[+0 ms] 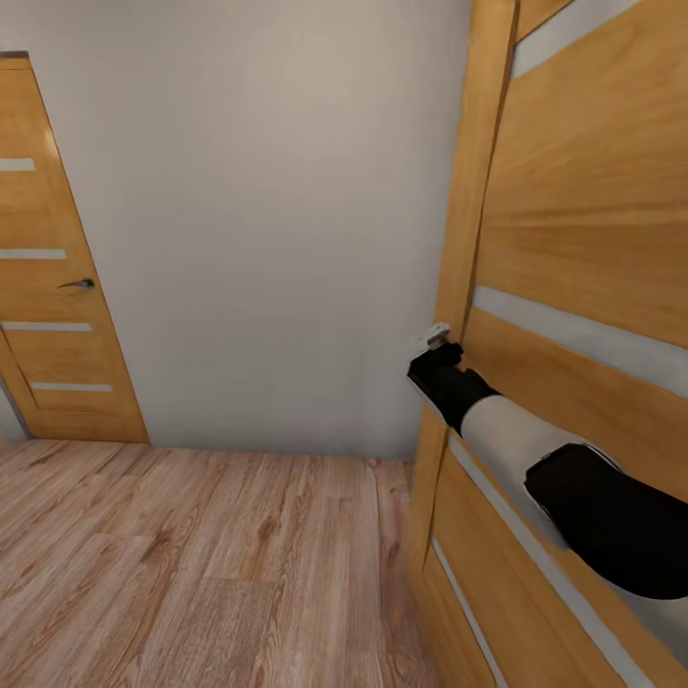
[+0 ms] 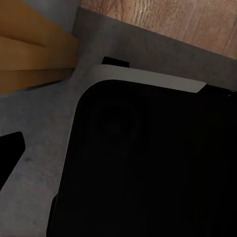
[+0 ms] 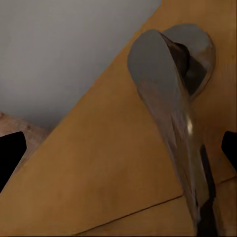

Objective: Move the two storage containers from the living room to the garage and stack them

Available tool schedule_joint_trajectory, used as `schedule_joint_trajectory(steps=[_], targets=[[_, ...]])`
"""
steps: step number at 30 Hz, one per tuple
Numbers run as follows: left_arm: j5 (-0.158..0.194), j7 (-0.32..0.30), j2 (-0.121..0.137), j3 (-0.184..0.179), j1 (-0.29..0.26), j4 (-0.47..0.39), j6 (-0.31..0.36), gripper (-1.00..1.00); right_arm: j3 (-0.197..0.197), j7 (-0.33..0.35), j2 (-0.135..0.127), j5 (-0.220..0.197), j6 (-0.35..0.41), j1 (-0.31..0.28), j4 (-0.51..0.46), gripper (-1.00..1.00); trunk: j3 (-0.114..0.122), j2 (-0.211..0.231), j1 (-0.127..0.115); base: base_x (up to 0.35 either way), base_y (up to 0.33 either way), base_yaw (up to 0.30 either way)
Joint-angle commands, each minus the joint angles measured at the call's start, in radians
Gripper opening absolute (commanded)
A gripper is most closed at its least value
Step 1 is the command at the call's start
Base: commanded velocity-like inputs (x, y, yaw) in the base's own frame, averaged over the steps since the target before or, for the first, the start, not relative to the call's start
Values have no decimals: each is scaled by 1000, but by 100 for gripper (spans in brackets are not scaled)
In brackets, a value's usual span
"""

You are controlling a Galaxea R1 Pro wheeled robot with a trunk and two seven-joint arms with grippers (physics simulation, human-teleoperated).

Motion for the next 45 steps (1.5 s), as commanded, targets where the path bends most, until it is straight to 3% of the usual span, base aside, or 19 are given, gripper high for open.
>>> schedule_joint_trajectory(steps=[1,7,17,25,29,30,33,45], targets=[[1,0,0,4,0,-1,-1,100,4,-3,-16,13,10,-2,2,100,-1,-1,0,0,0,0],[1,0,0,4,0,-1,-1,100,-2,3,-86,12,5,-4,5,100,-1,-1,0,0,0,0],[1,0,0,4,0,-1,-1,100,-3,7,-156,10,-8,-3,5,100,-1,-1,0,0,0,0],[1,0,0,4,0,-1,-1,100,-8,7,-190,6,-21,-3,7,100,-1,-1,0,0,0,0],[1,0,0,4,0,-1,-1,100,-39,7,-208,4,-23,-3,7,100,-1,-1,0,0,0,0],[1,0,0,4,0,-1,-1,100,-67,8,-216,4,-24,-3,7,100,-1,-1,0,0,0,0],[1,0,0,4,0,-1,-1,100,-82,8,-222,4,-24,-3,7,100,-1,-1,0,0,0,0],[1,0,-3,4,0,-1,-1,100,-89,8,-255,5,-24,-3,7,100,-1,-1,0,0,0,0]])
